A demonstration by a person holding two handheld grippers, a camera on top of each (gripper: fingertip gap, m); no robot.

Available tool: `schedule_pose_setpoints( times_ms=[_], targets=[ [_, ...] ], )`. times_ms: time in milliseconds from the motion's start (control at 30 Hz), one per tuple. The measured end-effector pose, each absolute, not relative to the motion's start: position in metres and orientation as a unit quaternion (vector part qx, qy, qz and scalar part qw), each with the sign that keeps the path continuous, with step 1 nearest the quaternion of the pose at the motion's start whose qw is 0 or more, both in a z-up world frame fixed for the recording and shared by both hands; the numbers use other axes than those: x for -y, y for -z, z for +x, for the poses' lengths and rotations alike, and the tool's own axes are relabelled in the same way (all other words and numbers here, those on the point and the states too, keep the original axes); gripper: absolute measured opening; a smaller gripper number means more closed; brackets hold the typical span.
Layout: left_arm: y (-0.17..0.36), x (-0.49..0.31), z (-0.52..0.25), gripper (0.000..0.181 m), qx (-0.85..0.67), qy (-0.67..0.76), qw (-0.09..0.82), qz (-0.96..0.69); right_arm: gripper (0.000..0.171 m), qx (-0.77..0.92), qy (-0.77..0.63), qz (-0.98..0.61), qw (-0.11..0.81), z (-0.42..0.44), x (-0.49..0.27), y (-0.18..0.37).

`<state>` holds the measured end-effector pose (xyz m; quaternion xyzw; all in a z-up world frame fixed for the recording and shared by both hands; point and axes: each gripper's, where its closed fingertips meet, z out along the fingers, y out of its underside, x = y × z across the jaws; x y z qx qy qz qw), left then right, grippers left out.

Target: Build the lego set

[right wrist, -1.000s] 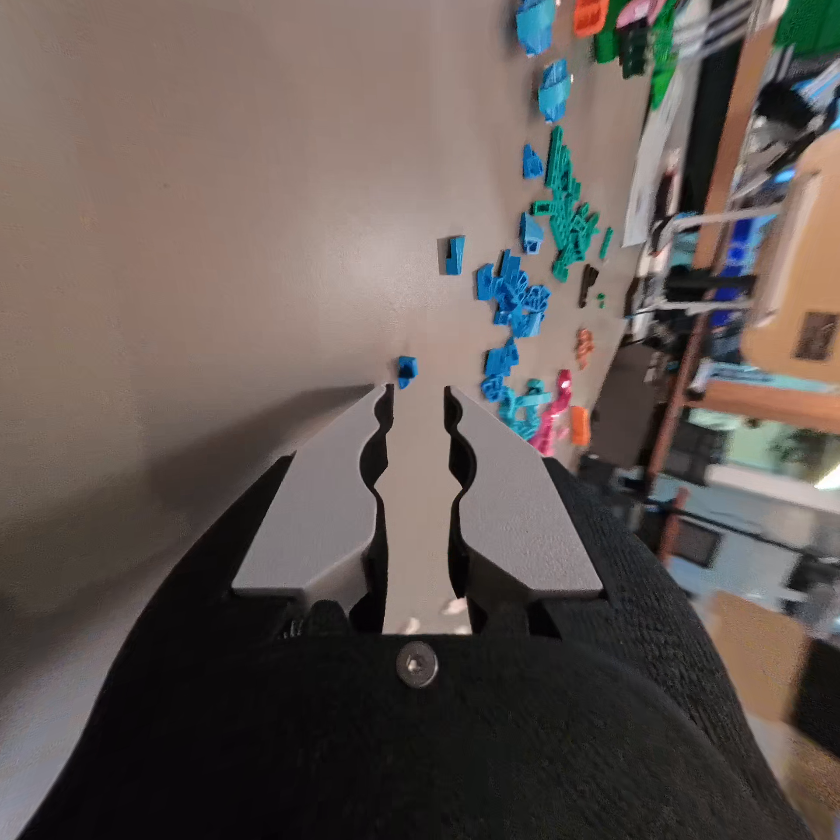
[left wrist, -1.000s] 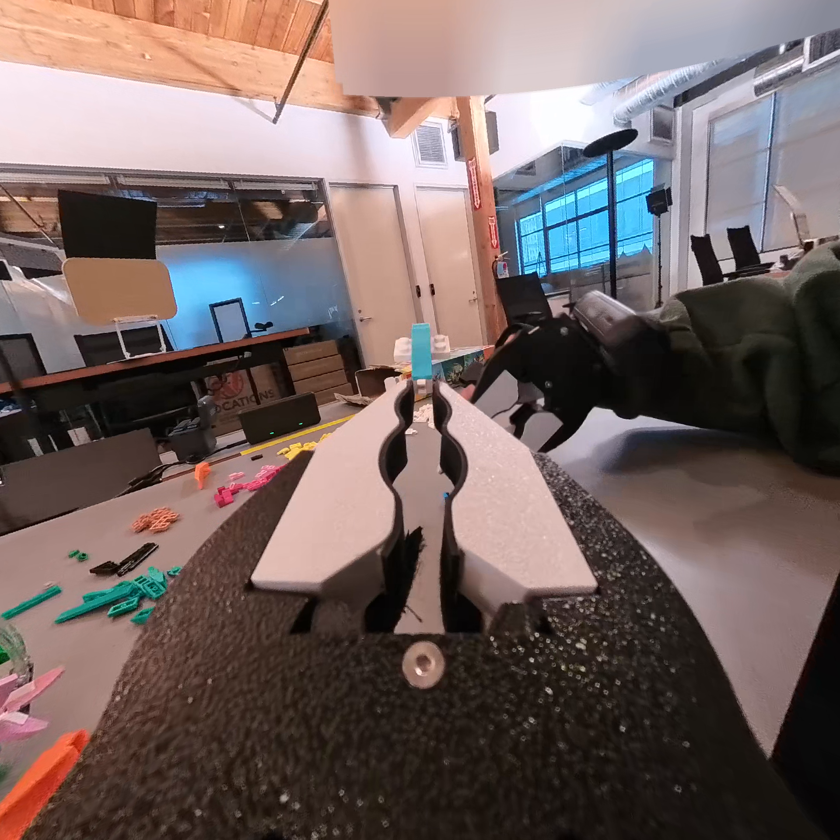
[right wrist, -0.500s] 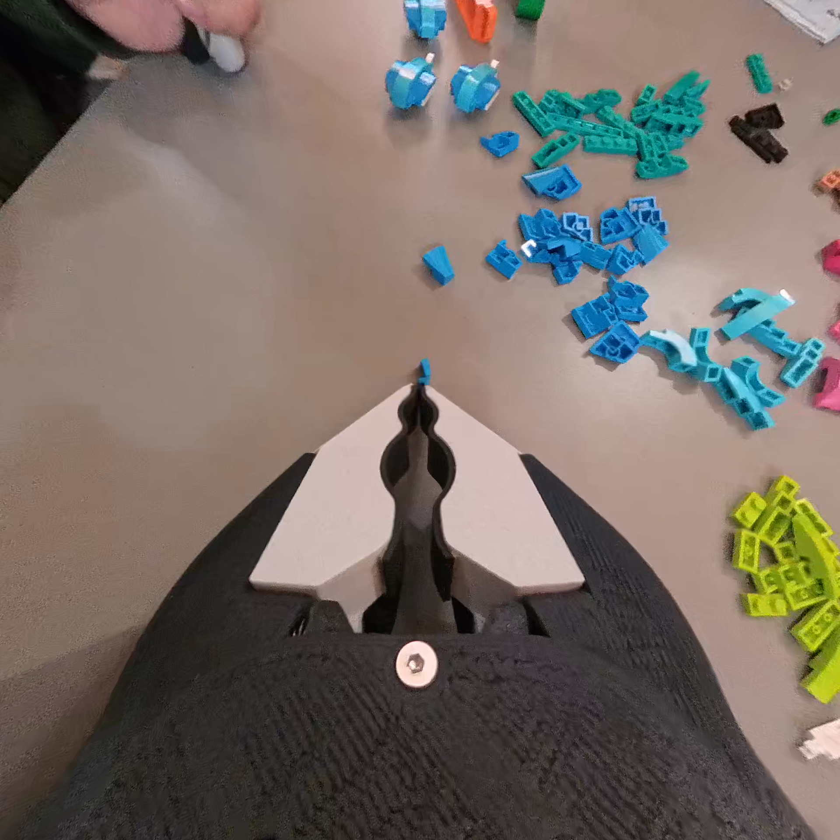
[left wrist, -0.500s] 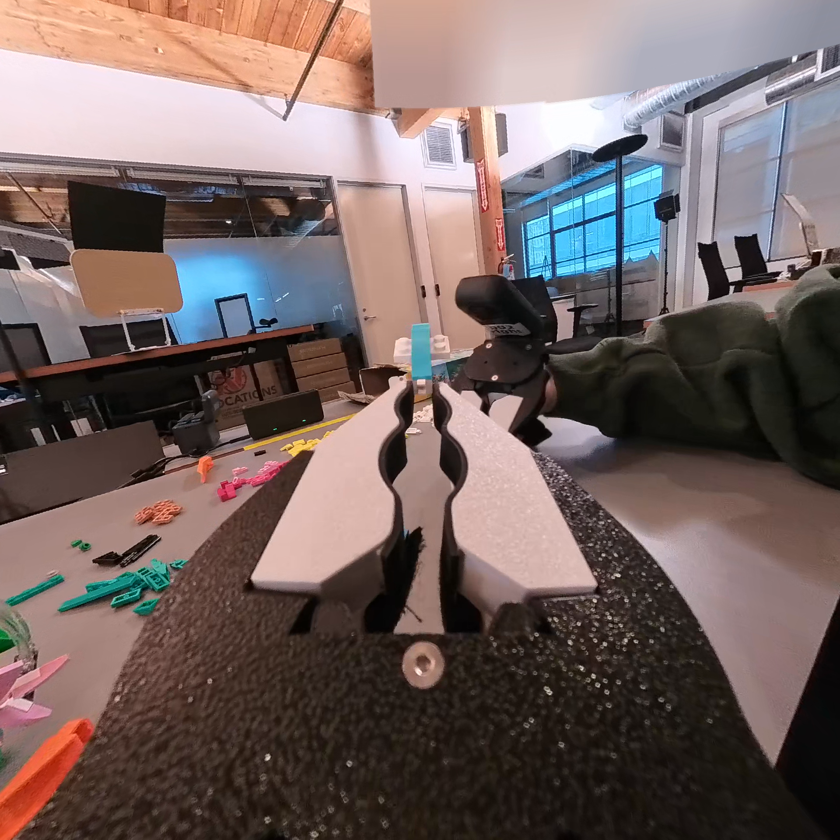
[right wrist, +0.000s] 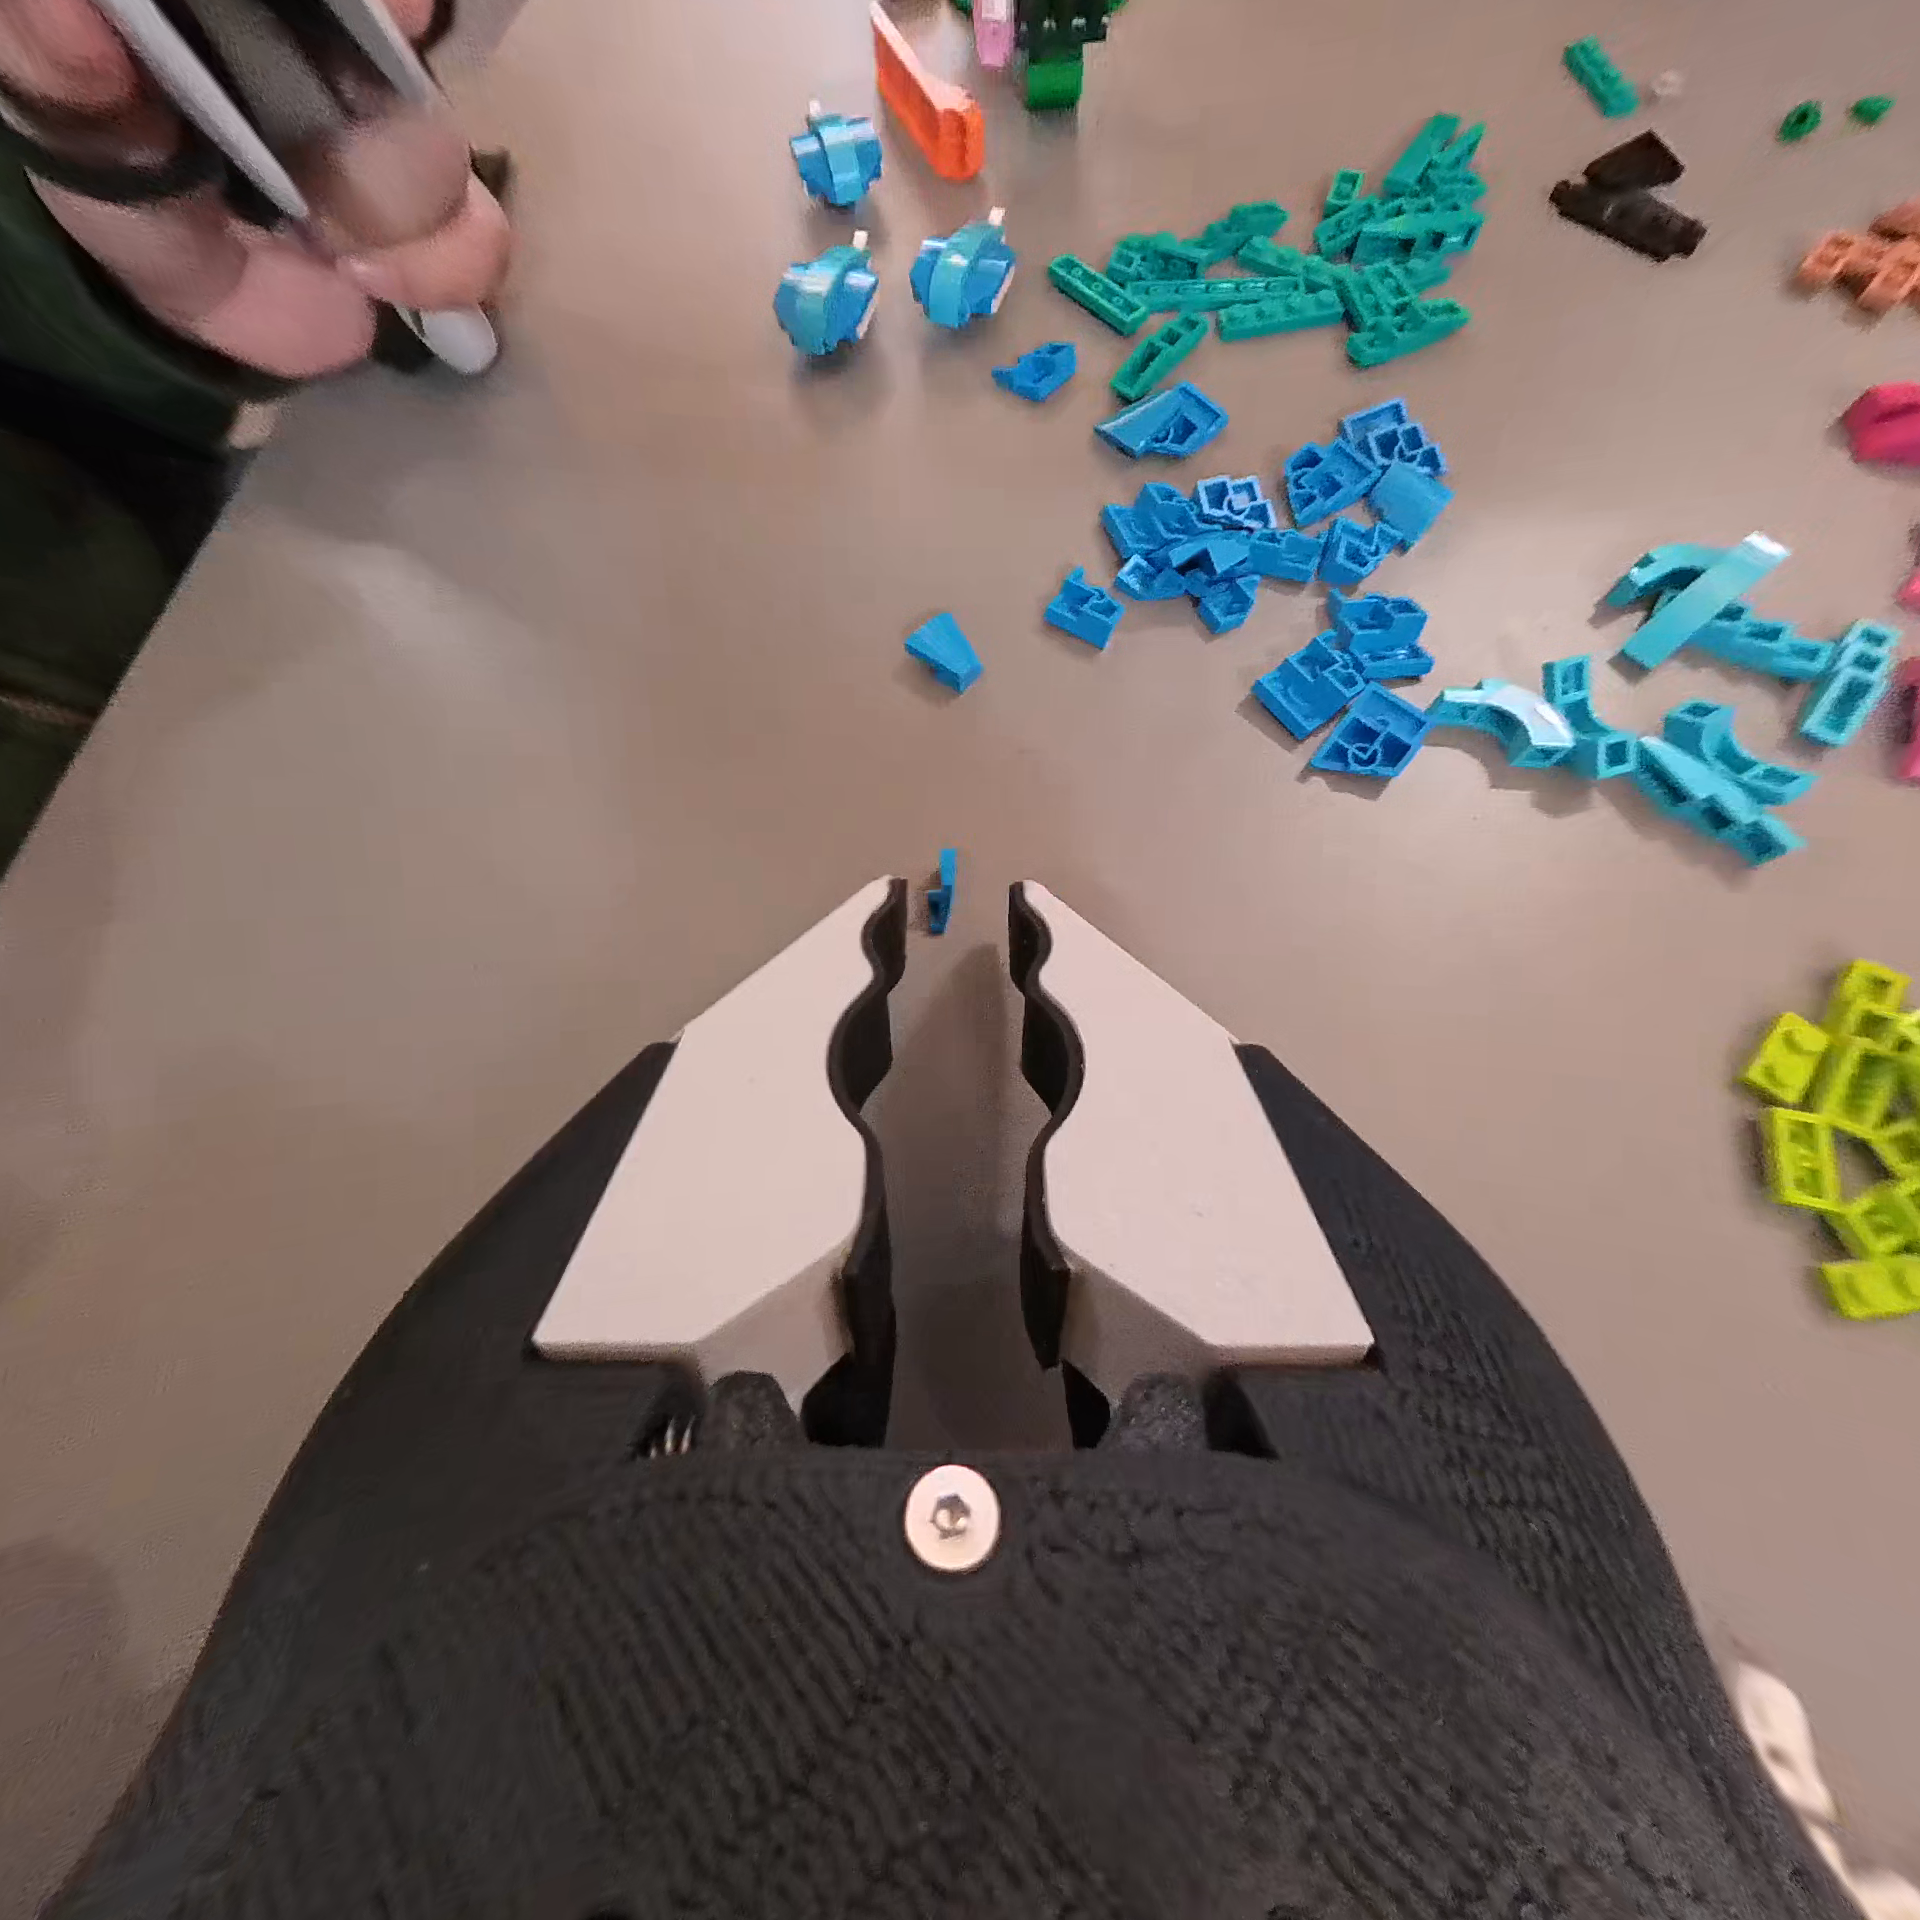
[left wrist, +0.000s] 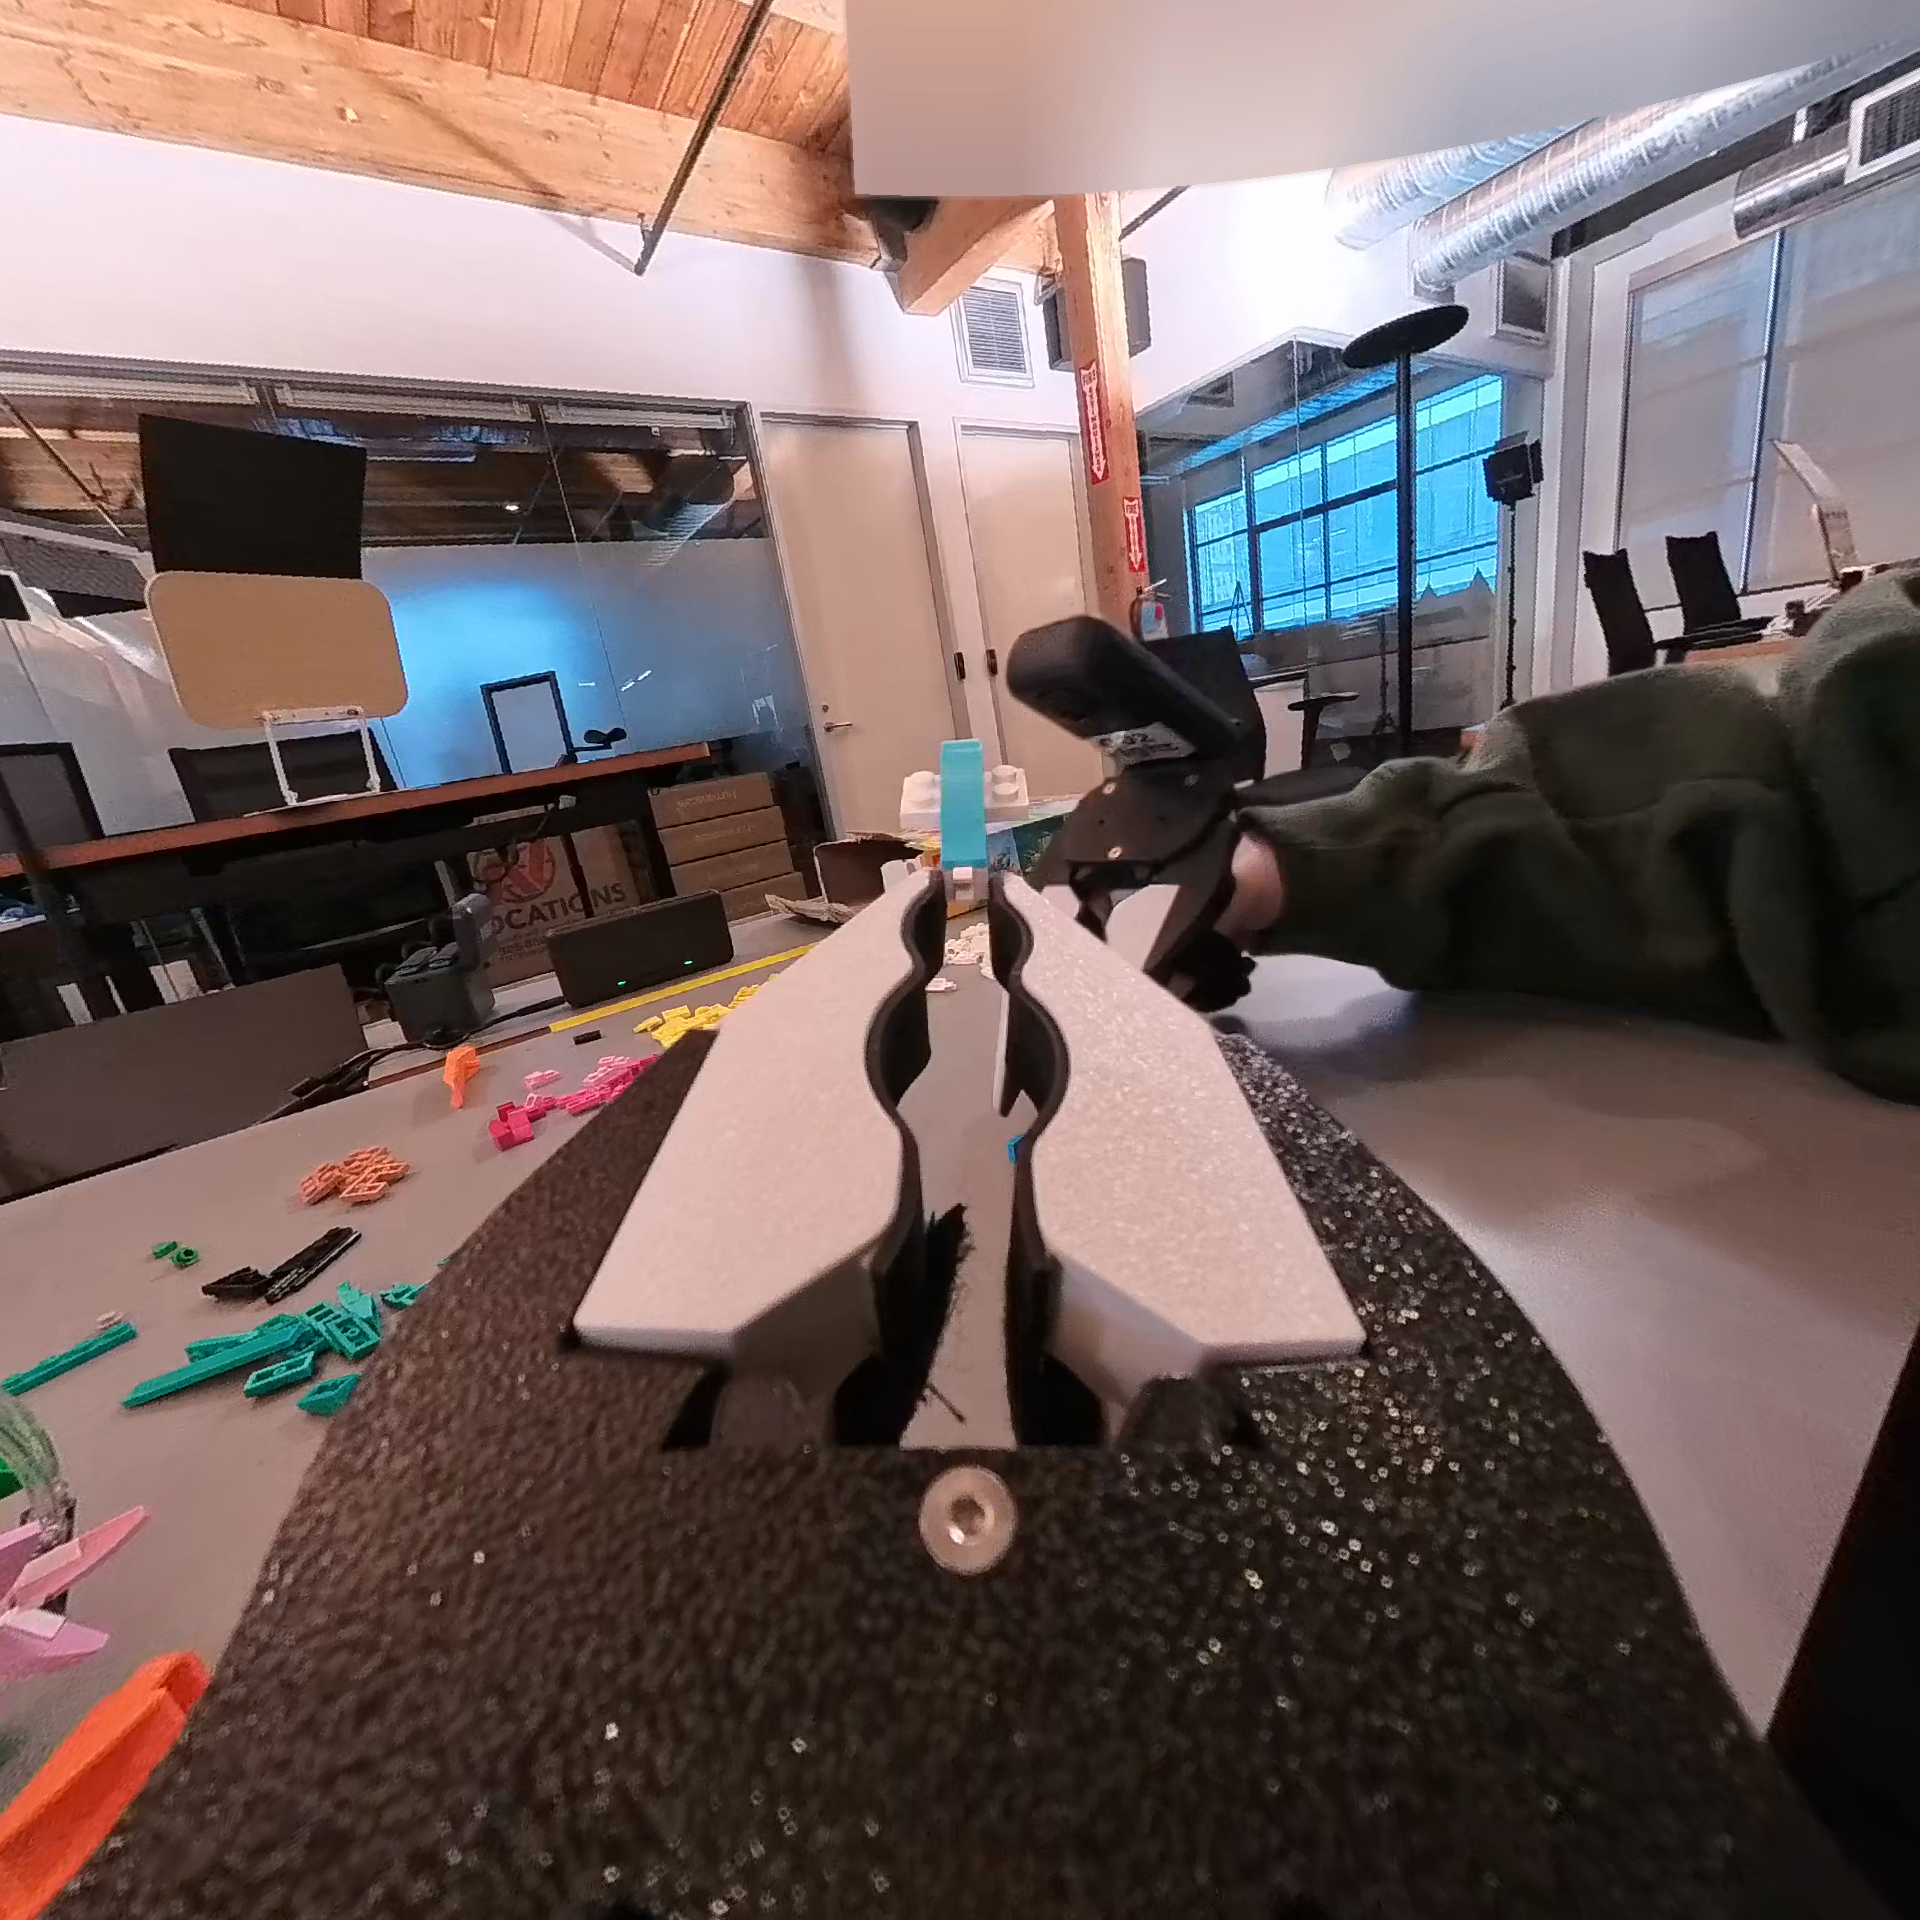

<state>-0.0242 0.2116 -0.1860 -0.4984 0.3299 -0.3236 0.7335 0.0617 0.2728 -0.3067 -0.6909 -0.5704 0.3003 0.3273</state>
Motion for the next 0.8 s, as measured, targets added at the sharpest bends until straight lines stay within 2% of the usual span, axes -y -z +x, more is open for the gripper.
schedule_pose_setpoints(
  times_ms=[33,100,233,367,500,600,800],
  targets=[
    [0.186,-0.211,-0.024,0.005,-0.33,0.324,0.733,-0.498,0.017,0.566,-0.315,-0.692,0.318,0.06,-0.272,0.309],
    [0.186,-0.211,-0.024,0.005,-0.331,0.324,0.733,-0.498,0.009,0.576,-0.313,-0.691,0.305,0.059,-0.27,0.313],
    [0.186,-0.211,-0.024,0.005,-0.331,0.325,0.733,-0.497,0.005,0.644,-0.24,-0.646,0.333,0.056,-0.266,0.313],
    [0.186,-0.211,-0.024,0.005,-0.33,0.325,0.733,-0.498,0.002,0.78,-0.002,-0.486,0.394,0.056,-0.263,0.314],
    [0.186,-0.211,-0.024,0.005,-0.33,0.326,0.733,-0.497,0.003,0.848,0.189,-0.288,0.403,0.053,-0.256,0.314],
    [0.186,-0.211,-0.024,0.005,-0.33,0.326,0.733,-0.497,0.003,0.857,0.233,-0.211,0.409,0.052,-0.251,0.314],
    [0.187,-0.211,-0.025,0.005,-0.33,0.325,0.733,-0.498,0.005,0.876,0.218,-0.192,0.386,0.058,-0.24,0.314]
  ],
)
